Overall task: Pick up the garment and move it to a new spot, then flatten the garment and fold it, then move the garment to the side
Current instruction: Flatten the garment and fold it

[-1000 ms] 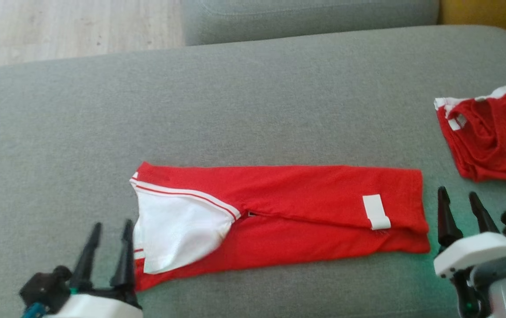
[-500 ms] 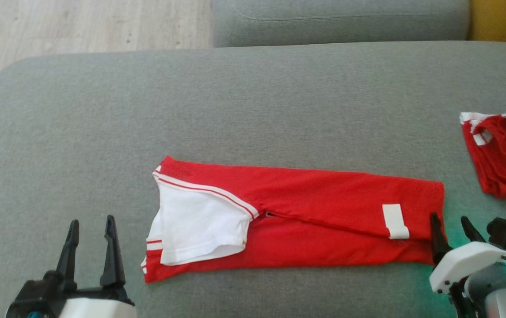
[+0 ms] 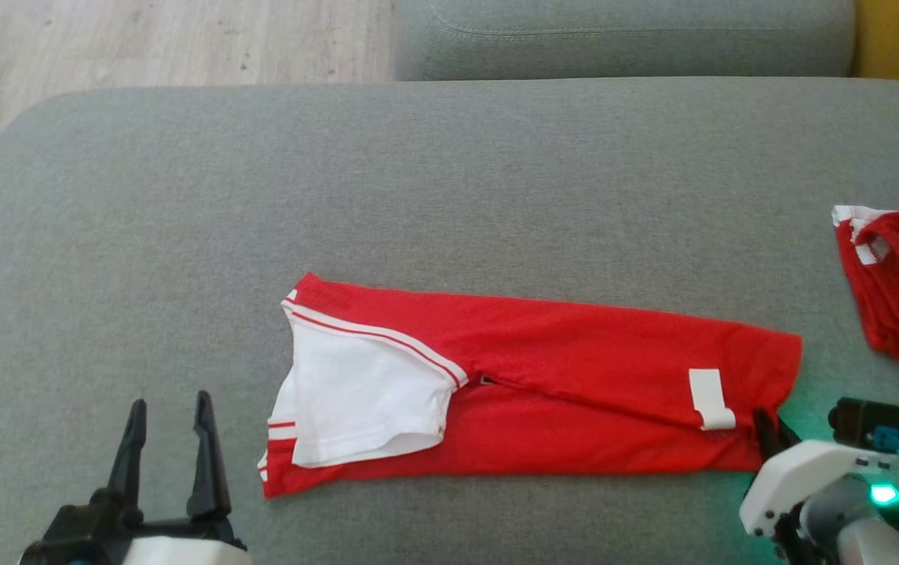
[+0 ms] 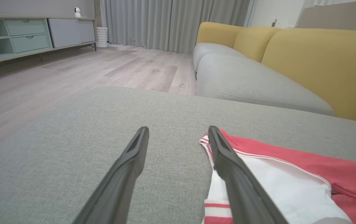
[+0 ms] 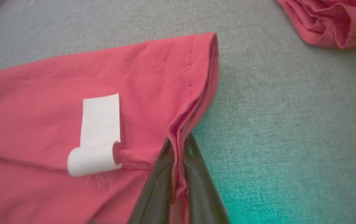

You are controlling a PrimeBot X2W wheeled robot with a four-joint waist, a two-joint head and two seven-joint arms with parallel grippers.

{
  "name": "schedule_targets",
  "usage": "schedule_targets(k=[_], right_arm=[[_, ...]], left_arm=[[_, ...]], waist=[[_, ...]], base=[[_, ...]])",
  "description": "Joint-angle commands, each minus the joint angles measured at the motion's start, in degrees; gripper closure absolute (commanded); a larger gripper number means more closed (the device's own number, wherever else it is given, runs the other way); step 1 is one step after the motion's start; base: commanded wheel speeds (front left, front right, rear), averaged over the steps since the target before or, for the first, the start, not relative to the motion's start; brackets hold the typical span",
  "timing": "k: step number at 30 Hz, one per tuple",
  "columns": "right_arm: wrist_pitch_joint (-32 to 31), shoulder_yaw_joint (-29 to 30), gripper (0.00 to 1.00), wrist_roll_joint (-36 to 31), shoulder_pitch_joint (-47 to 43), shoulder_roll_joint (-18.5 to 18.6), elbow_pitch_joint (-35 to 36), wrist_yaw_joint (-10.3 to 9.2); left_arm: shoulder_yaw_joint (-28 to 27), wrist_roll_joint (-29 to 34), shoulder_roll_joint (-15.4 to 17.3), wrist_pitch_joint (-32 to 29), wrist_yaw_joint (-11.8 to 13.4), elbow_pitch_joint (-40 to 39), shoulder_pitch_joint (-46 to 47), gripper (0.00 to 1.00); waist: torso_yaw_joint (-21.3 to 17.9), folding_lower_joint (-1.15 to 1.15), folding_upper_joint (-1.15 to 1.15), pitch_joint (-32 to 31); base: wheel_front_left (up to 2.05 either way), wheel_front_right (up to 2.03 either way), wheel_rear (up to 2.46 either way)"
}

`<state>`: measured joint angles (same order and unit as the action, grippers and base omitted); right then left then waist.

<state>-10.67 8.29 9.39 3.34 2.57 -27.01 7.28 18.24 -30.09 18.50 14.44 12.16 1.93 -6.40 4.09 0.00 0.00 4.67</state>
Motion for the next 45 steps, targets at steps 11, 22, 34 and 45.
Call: schedule_targets(k=[11,22,34,45], right_arm=[[-2.9,4.5,1.0,1.4,5.2,7.3,6.8,0.21],[-8.4,6.4,1.0,2.2,5.0,9.4,16.4,0.21],[-11.3,-13.4,1.0,8.5,1.6,3.7,29.6,0.21],[-6.8,-30.2,1.0,14.7,2.4,0.4,23.3,0.21]], left_arm=[[-0.6,1.1,-0.5,-0.3,0.7,-2.2,2.1,0.0],[0.3,0.9,-1.2,-0.2,0.2,-1.7,3.1,0.0],[1.4,0.9,-1.7,-0.3,-0.5,-0.7,4.4,0.0],[1.7,0.7,-1.5,-0.5,-0.3,-1.0,4.0,0.0]], waist=[[-3.9,0.0,0.0,-0.6],[-6.1,0.0,0.0,-0.3],[-3.4,0.0,0.0,-1.1],[0.3,0.0,0.0,-2.7]], base=[[0.0,0.0,0.0],[0.0,0.0,0.0],[0.0,0.0,0.0],[0.0,0.0,0.0]])
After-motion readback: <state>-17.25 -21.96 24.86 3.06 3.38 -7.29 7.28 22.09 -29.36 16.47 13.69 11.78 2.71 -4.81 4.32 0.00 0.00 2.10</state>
